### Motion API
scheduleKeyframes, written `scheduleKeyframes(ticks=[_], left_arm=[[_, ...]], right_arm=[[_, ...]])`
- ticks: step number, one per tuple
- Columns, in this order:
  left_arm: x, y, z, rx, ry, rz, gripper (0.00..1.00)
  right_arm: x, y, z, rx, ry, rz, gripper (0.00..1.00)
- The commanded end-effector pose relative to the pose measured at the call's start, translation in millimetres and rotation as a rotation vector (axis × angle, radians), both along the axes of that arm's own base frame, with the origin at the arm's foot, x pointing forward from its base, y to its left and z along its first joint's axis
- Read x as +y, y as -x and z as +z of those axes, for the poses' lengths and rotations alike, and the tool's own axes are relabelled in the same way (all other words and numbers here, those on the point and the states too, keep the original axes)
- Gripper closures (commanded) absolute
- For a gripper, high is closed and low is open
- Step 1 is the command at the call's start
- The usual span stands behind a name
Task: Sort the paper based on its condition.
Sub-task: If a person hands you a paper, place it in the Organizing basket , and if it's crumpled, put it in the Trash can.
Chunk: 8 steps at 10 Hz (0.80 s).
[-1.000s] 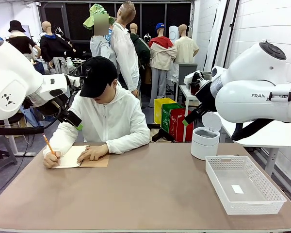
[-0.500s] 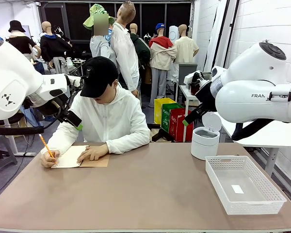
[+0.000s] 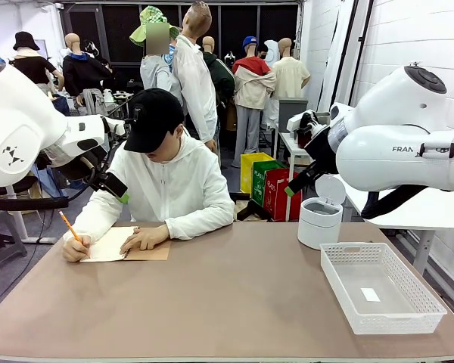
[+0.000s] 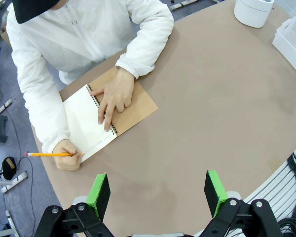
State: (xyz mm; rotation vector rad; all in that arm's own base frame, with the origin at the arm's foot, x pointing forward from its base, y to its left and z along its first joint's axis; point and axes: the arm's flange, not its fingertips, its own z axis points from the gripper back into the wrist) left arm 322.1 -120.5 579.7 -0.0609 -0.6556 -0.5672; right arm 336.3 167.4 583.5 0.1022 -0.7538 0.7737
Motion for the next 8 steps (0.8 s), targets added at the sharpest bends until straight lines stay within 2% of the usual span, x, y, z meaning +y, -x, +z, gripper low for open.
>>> scheduleKeyframes(ticks=[1, 8], left_arm=[[0.0, -1.1, -0.7, -0.001, 0.003, 0.001, 0.0], [0.0, -1.1, -0.7, -0.001, 0.003, 0.001, 0.0]], right_arm=[[-0.2, -0.5, -0.5, 0.003, -0.004, 0.002, 0.0], [-0.2, -0.5, -0.5, 0.003, -0.004, 0.002, 0.0]])
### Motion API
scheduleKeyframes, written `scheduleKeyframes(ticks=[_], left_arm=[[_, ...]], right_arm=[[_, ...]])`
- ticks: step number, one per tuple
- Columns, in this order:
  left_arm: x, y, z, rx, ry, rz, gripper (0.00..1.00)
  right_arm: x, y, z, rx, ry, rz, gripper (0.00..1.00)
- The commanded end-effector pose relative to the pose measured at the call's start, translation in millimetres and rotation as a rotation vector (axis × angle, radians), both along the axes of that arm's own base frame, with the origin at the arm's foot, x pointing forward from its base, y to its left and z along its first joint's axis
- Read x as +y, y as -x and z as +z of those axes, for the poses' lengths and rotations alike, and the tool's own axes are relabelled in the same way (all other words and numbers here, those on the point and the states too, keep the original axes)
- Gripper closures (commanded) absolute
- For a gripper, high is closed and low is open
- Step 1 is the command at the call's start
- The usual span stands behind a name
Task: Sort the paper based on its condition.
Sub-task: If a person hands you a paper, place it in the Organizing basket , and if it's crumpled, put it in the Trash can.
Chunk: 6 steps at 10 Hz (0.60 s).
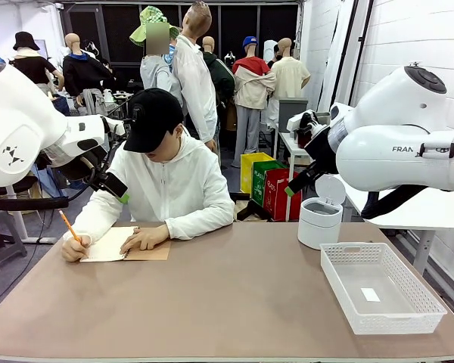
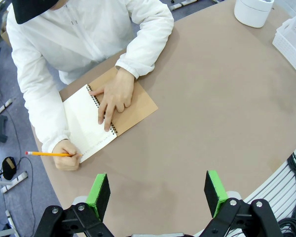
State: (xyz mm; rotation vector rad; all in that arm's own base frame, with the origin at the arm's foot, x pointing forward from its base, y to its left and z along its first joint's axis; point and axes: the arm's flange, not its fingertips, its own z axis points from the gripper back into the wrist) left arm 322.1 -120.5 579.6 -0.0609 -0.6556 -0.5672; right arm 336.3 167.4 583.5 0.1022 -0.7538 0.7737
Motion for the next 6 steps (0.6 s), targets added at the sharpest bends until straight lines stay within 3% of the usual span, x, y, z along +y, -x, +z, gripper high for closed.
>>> scheduleKeyframes(ticks=[1, 6], left_arm=[[0.0, -1.1, -0.7, -0.001, 0.003, 0.001, 0.0], [0.0, -1.1, -0.7, -0.001, 0.003, 0.001, 0.0]], right_arm=[[-0.2, -0.5, -0.5, 0.003, -0.004, 0.002, 0.0], [-0.2, -0.5, -0.5, 0.003, -0.004, 0.002, 0.0]])
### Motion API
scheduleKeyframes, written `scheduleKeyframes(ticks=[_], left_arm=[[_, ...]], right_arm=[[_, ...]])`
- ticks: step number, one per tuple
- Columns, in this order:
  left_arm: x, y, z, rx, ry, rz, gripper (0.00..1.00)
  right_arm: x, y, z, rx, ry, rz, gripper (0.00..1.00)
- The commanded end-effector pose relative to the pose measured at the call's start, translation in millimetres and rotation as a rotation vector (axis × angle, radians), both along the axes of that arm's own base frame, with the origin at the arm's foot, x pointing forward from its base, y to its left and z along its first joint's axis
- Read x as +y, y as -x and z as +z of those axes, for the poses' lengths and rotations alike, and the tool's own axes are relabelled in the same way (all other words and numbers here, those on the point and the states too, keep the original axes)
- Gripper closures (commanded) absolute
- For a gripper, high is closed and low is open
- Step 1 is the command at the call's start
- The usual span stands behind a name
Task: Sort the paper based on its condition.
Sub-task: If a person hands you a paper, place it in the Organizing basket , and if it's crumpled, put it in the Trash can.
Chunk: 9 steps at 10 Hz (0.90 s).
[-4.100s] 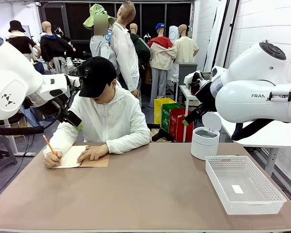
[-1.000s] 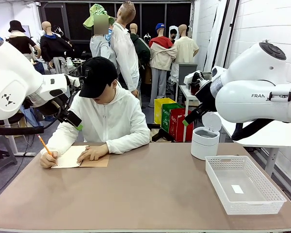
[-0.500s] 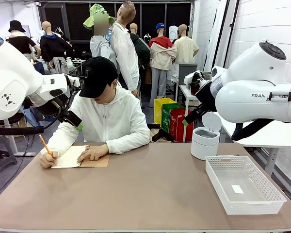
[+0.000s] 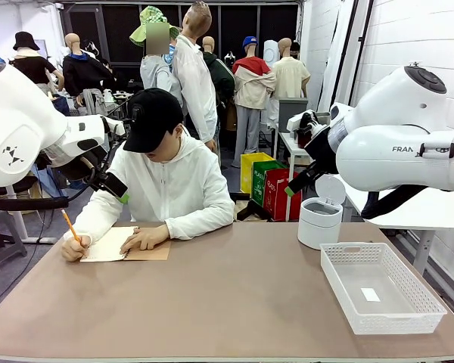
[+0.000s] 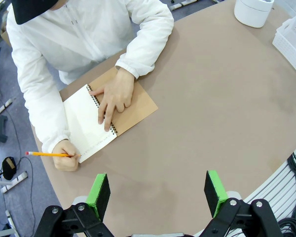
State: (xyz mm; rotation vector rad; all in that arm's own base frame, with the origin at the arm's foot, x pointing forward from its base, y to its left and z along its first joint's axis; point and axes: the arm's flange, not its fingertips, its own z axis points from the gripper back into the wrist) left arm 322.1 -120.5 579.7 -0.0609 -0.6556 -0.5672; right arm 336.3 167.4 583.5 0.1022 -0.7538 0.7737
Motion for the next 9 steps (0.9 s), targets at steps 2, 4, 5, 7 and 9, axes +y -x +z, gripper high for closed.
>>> scheduleKeyframes(ticks=[2, 4, 5, 7, 9], left_arm=[[0.0, -1.1, -0.7, -0.001, 0.003, 0.001, 0.0], [0.0, -1.1, -0.7, -0.001, 0.003, 0.001, 0.0], [0.0, -1.1, -0.7, -0.001, 0.003, 0.001, 0.0], [0.0, -1.1, -0.7, -0.001, 0.003, 0.001, 0.0], [0.0, -1.1, -0.7, -0.001, 0.003, 0.001, 0.0]], right_arm=[[-0.2, -0.5, -0.5, 0.003, -0.004, 0.002, 0.0], [-0.2, -0.5, -0.5, 0.003, -0.004, 0.002, 0.0], [-0.2, -0.5, -0.5, 0.003, -0.004, 0.002, 0.0], [-0.2, -0.5, -0.5, 0.003, -0.004, 0.002, 0.0], [-0.2, -0.5, -0.5, 0.003, -0.004, 0.002, 0.0]])
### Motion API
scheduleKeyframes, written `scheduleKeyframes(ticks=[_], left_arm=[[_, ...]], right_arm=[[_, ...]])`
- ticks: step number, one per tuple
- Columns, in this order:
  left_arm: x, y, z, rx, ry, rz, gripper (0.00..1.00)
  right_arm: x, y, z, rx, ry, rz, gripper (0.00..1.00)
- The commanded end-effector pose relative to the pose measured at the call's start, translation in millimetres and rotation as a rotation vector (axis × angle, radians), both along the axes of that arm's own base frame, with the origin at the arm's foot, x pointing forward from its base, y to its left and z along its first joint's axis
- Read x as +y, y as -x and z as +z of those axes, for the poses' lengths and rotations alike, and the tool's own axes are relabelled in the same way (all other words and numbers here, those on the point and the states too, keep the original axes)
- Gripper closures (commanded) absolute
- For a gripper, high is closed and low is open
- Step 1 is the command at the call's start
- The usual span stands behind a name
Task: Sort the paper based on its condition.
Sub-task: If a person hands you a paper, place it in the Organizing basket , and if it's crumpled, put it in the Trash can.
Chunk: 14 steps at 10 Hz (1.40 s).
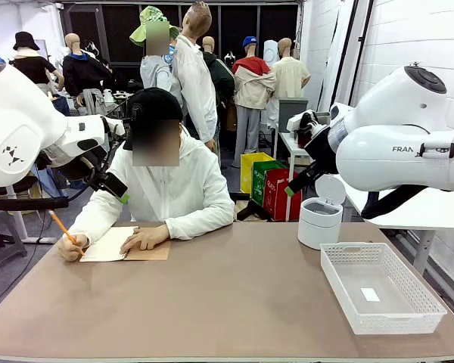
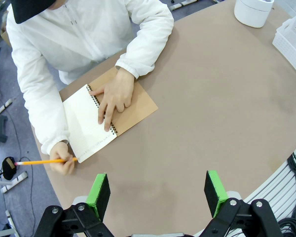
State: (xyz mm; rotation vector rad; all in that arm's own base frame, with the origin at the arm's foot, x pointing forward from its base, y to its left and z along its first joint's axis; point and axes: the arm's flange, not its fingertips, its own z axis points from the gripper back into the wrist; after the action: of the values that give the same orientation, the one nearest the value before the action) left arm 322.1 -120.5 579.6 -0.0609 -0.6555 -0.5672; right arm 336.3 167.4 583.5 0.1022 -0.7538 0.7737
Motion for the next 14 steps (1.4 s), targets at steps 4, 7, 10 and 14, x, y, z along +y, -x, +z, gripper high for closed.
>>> scheduleKeyframes(ticks=[4, 7, 10, 14], left_arm=[[0.0, -1.1, -0.7, -0.001, 0.003, 0.001, 0.0], [0.0, -1.1, -0.7, -0.001, 0.003, 0.001, 0.0], [0.0, -1.1, -0.7, -0.001, 0.003, 0.001, 0.0], [0.0, -1.1, -0.7, -0.001, 0.003, 0.001, 0.0]], right_arm=[[-0.2, -0.5, -0.5, 0.003, -0.004, 0.002, 0.0], [-0.2, -0.5, -0.5, 0.003, -0.004, 0.002, 0.0], [-0.2, -0.5, -0.5, 0.003, -0.004, 0.002, 0.0], [-0.2, -0.5, -0.5, 0.003, -0.004, 0.002, 0.0]])
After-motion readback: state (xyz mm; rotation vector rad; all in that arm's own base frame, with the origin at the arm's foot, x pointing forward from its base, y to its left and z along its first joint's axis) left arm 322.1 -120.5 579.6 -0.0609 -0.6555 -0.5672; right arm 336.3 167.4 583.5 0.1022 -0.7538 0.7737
